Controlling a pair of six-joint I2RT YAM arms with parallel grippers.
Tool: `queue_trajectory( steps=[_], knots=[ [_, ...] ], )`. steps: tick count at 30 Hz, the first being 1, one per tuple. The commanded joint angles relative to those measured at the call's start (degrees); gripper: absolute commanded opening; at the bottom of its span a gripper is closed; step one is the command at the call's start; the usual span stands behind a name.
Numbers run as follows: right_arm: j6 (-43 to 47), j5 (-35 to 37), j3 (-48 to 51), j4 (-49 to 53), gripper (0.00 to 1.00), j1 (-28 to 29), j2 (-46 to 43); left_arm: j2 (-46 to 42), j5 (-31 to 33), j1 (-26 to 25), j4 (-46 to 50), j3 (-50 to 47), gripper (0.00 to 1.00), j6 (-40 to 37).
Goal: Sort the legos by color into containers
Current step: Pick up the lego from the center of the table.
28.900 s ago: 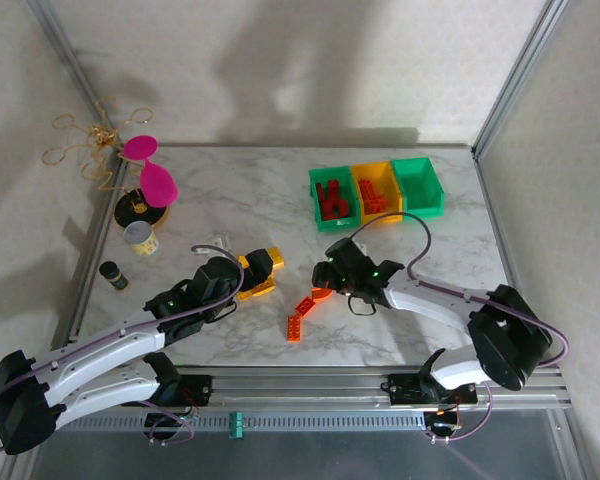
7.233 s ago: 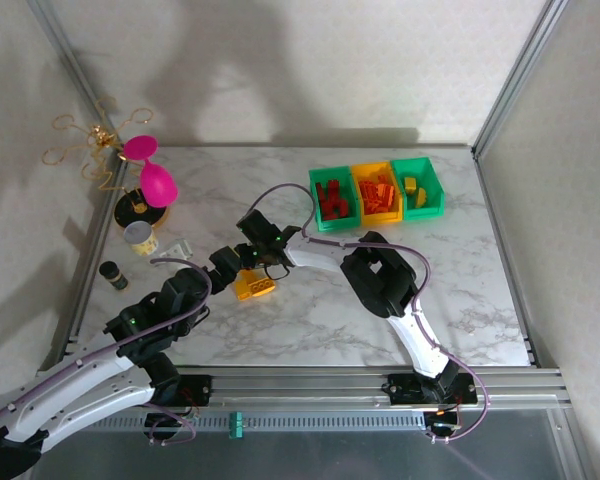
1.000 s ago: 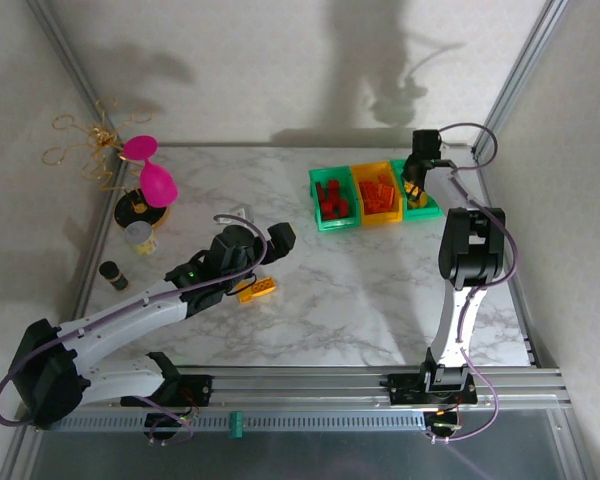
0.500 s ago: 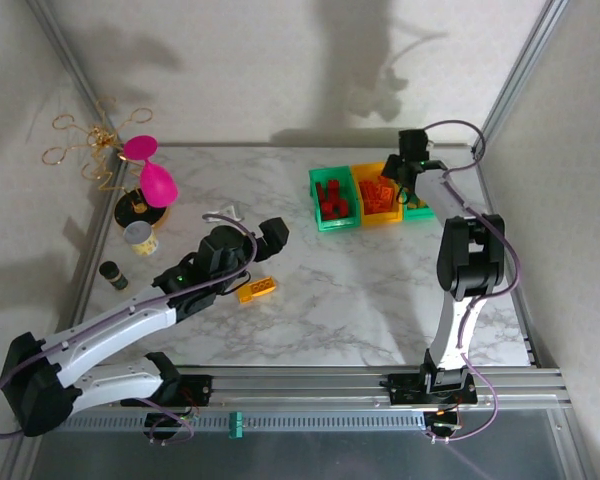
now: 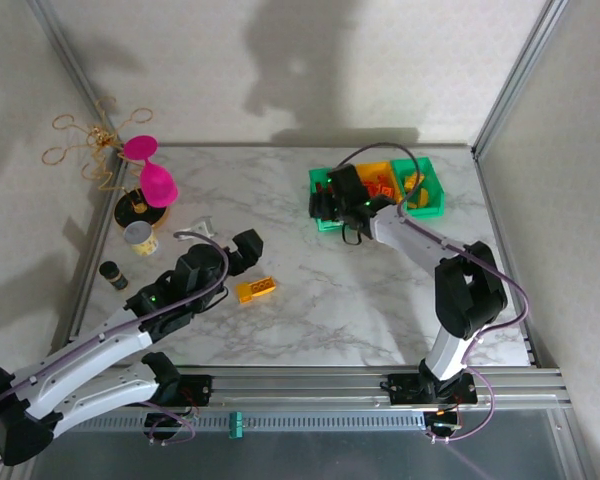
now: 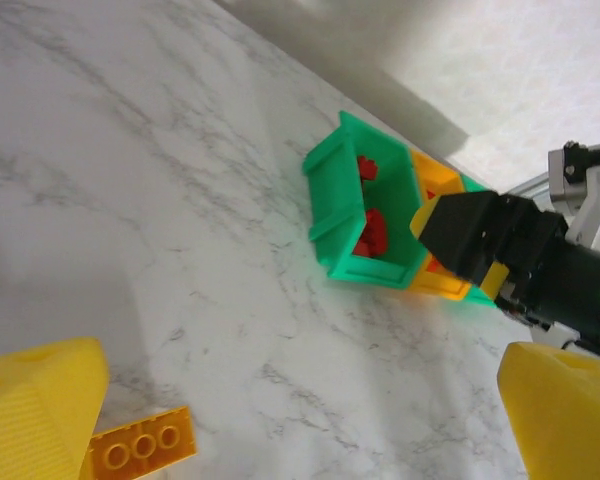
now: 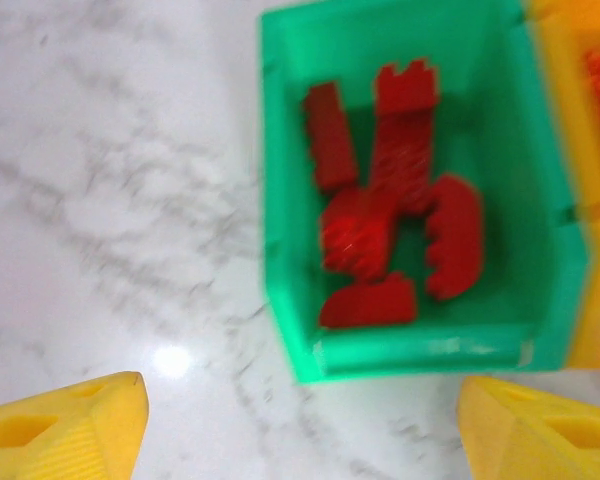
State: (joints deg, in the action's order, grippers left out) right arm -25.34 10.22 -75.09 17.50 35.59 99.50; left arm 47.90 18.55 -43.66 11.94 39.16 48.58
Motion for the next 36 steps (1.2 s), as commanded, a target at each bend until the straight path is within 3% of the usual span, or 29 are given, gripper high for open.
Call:
queue_trajectory(
  steps=[1,9,15,20,31,36],
  knots=[
    [-0.59,-2.52,3.19,-1.04,0.83,4.65,-2.2,-3.19,3.78,0.49,6.28,-1.42,1.0,3.21],
    [-2.18,-5.7,7.27,-2.69,0.87,15.49,-0.77,-8.96,5.84,0.48,12.28,-3.6,1.0,6.63],
    [2.91,-7.46,11.5,-5.19,0.83,20.21,-0.5,-9.98,5.93,0.5,13.66,-3.65,1.0,7.24],
    [5.85,-9.21,13.56,-5.59,0.83,22.78,1.06,-9.43,6.65,0.51,14.31,-3.29,1.0,7.56],
    [8.95,-5.53,11.26,-6.96,0.84,24.82,8.38,-9.75,8.07,0.5,15.1,-3.03,1.0,8.46],
    [9.24,0.31,7.82,-5.3,0.87,24.87,11.86,-10.46,8.35,0.5,14.48,-3.82,1.0,8.73]
  ],
)
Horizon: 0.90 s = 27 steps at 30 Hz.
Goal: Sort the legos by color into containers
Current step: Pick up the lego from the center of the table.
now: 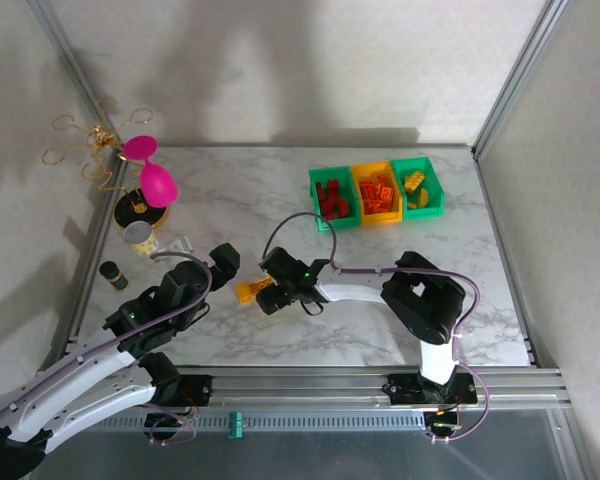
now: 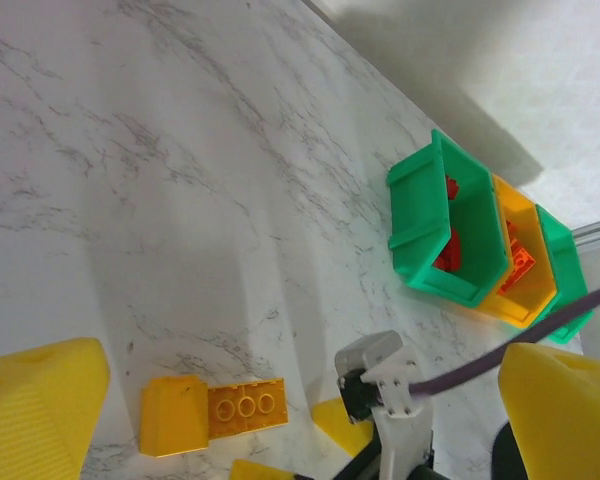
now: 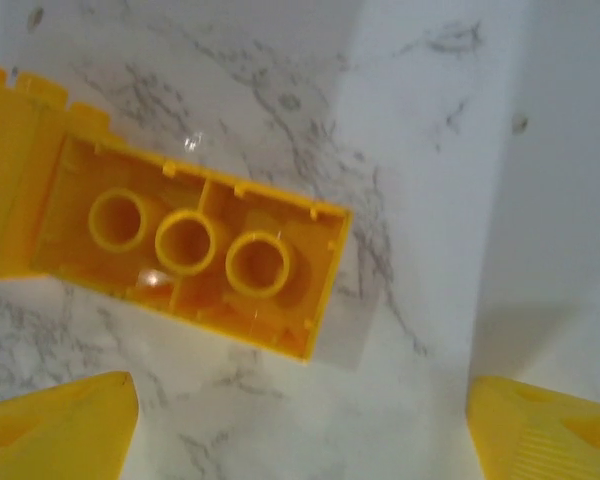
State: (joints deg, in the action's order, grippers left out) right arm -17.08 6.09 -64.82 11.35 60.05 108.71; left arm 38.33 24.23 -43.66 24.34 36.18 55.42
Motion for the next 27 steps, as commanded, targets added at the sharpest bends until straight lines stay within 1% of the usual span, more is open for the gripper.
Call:
queue_trajectory(
  steps=[1,7,12,16,20,21,27],
  knots=[
    [0.84,5.66,-3.24,1.07,0.87,0.5,3.29,-0.91,2.59,0.5,1.87,-0.93,1.0,1.88],
    [1.96,8.86,-8.78,2.74,0.87,0.25,8.25,-0.05,2.45,0.5,1.39,-0.34,1.0,1.38],
    [0.16,9.57,-13.76,4.63,0.81,-1.08,10.82,0.39,2.47,0.45,0.91,-0.06,1.0,1.01],
    [0.34,8.66,-15.18,4.84,0.72,-1.09,11.53,0.65,2.14,0.5,0.88,0.03,1.0,1.01],
    [0.3,6.45,-14.57,4.58,0.58,-1.0,11.24,0.44,2.38,0.5,1.0,0.07,1.0,1.01],
    [0.1,6.14,-14.64,4.87,0.56,-0.99,11.32,0.39,2.4,0.47,0.89,0.03,1.0,1.01],
    [-1.57,5.95,-13.87,5.4,0.41,-0.97,9.7,0.76,1.71,0.5,0.18,0.02,1.0,0.79]
  ],
)
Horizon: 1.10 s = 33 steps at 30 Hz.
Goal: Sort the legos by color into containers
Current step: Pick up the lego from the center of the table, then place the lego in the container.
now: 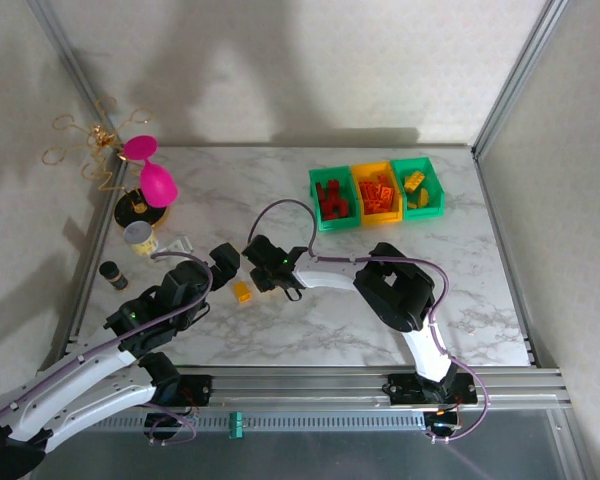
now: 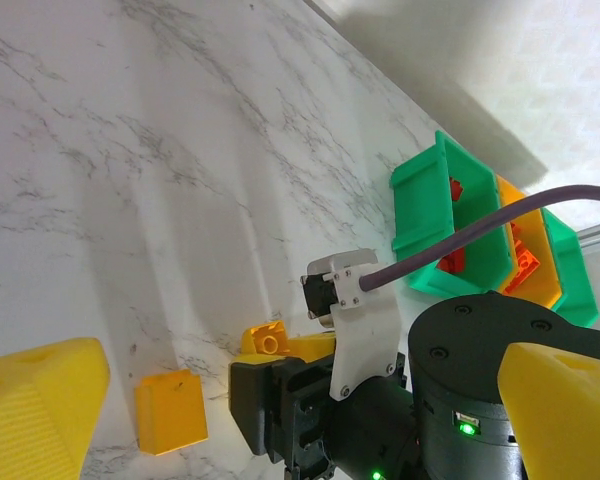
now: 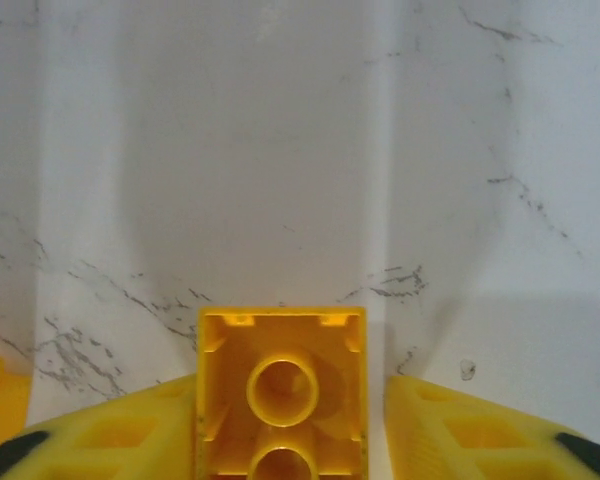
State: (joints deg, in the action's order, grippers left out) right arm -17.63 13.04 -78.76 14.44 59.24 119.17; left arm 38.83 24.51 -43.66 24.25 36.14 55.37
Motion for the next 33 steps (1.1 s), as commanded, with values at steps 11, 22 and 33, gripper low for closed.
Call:
queue_trajectory(
  steps=[11,22,33],
  knots=[
    [-4.19,-3.61,1.24,4.02,0.3,-4.55,-9.44,1.9,-3.22,0.46,-3.48,1.19,1.0,-2.32],
    [-8.31,0.32,5.43,6.04,0.3,-21.86,-21.87,10.98,-9.29,-1.89,-14.77,2.53,1.0,-7.42],
    [-11.22,3.49,1.59,3.4,0.32,-43.58,-19.49,24.19,-13.12,-6.13,-25.43,7.66,1.0,-11.92]
  ],
)
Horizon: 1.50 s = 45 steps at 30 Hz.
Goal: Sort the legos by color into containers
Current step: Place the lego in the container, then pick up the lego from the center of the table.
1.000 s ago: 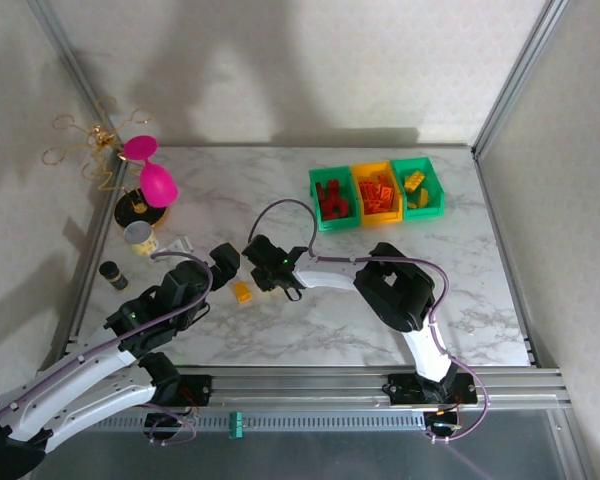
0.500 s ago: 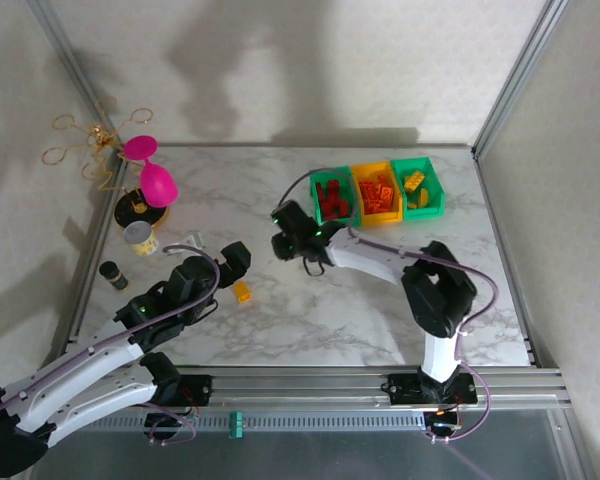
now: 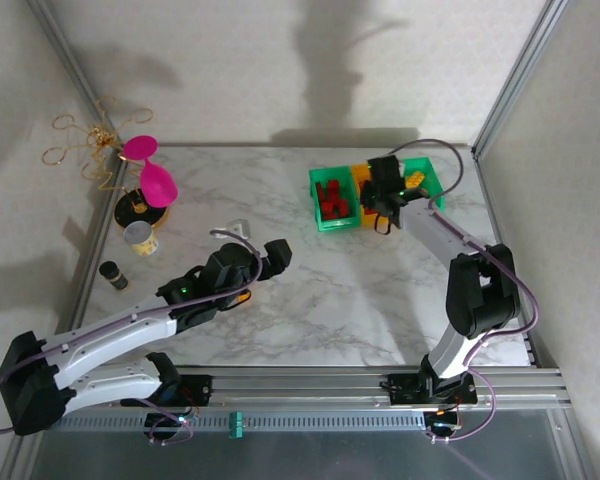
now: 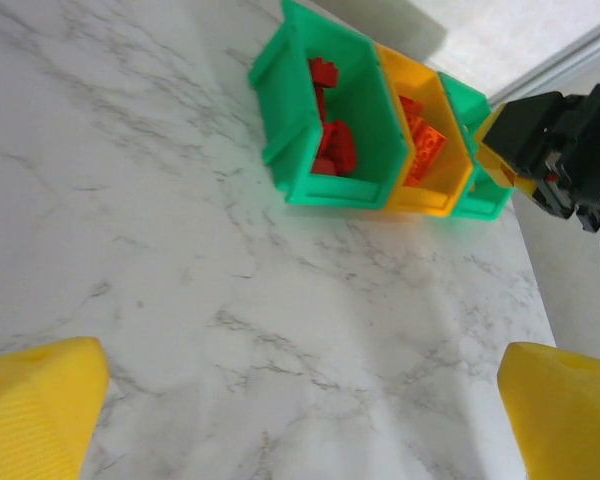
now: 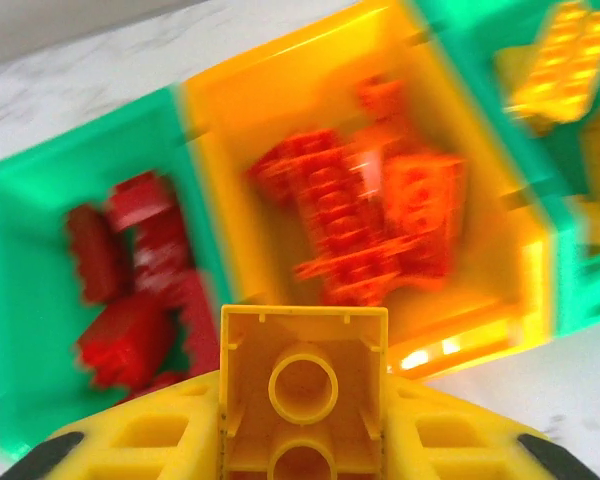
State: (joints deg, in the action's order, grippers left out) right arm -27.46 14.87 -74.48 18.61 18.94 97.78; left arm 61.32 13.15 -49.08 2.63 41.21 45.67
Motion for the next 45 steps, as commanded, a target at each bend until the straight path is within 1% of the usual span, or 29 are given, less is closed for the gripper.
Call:
queue_trajectory(
  steps=[1,4,9,12,13,18,19,23,29,32,35,38,43,45],
  knots=[
    [-1.22,1.73,-3.51,-1.05,0.32,-5.04,2.94,2.49,-2.02,-0.92,-4.41,2.88,1.0,-2.62],
    [-0.5,2.93,-7.32,-1.23,0.33,-8.68,6.88,4.13,-3.05,-1.26,-6.41,3.17,1.0,-3.09],
    [1.08,4.38,-15.98,1.46,0.34,-12.02,15.25,5.57,-3.39,-1.28,-6.85,3.85,1.0,-3.18],
    [1.21,3.85,-18.96,2.42,0.38,-13.54,18.47,5.35,-2.99,-1.27,-6.15,4.01,1.0,-3.35],
    [1.08,4.12,-19.95,2.91,0.4,-13.88,19.35,5.18,-2.74,-1.28,-5.92,4.05,1.0,-3.48],
    [1.33,3.23,-23.91,5.6,0.51,-14.82,22.2,3.94,-1.22,-1.19,-4.69,3.81,1.0,-3.94],
    [1.26,2.87,-24.0,5.73,0.54,-14.82,22.0,3.57,-0.89,-1.19,-4.46,3.79,1.0,-4.02],
    [1.17,0.88,-20.86,3.86,0.58,-13.82,18.15,2.18,0.93,-1.13,-3.05,4.0,1.0,-4.34],
    [1.3,0.7,-14.8,2.5,0.69,-7.95,10.57,-0.74,4.3,-0.73,-0.14,3.45,1.0,-3.97],
    [0.95,-1.36,-10.0,0.69,0.72,-4.12,6.04,-2.93,5.32,-0.24,1.49,2.42,1.0,-2.94],
    [1.42,-2.27,-6.61,0.19,0.76,1.16,2.86,-5.26,6.73,0.2,3.72,1.1,1.0,-1.5],
    [1.45,-1.38,-3.92,0.68,0.81,6.84,0.89,-7.54,7.65,0.75,6.68,-0.02,1.0,0.07],
    [-0.68,-4.91,2.04,-1.1,0.85,15.16,-1.89,-11.37,10.27,1.1,13.95,-0.94,1.0,3.76],
    [-0.97,-4.93,4.28,-2.08,0.87,19.41,-2.84,-13.18,11.01,1.23,16.87,-1.43,1.0,5.55]
  ],
)
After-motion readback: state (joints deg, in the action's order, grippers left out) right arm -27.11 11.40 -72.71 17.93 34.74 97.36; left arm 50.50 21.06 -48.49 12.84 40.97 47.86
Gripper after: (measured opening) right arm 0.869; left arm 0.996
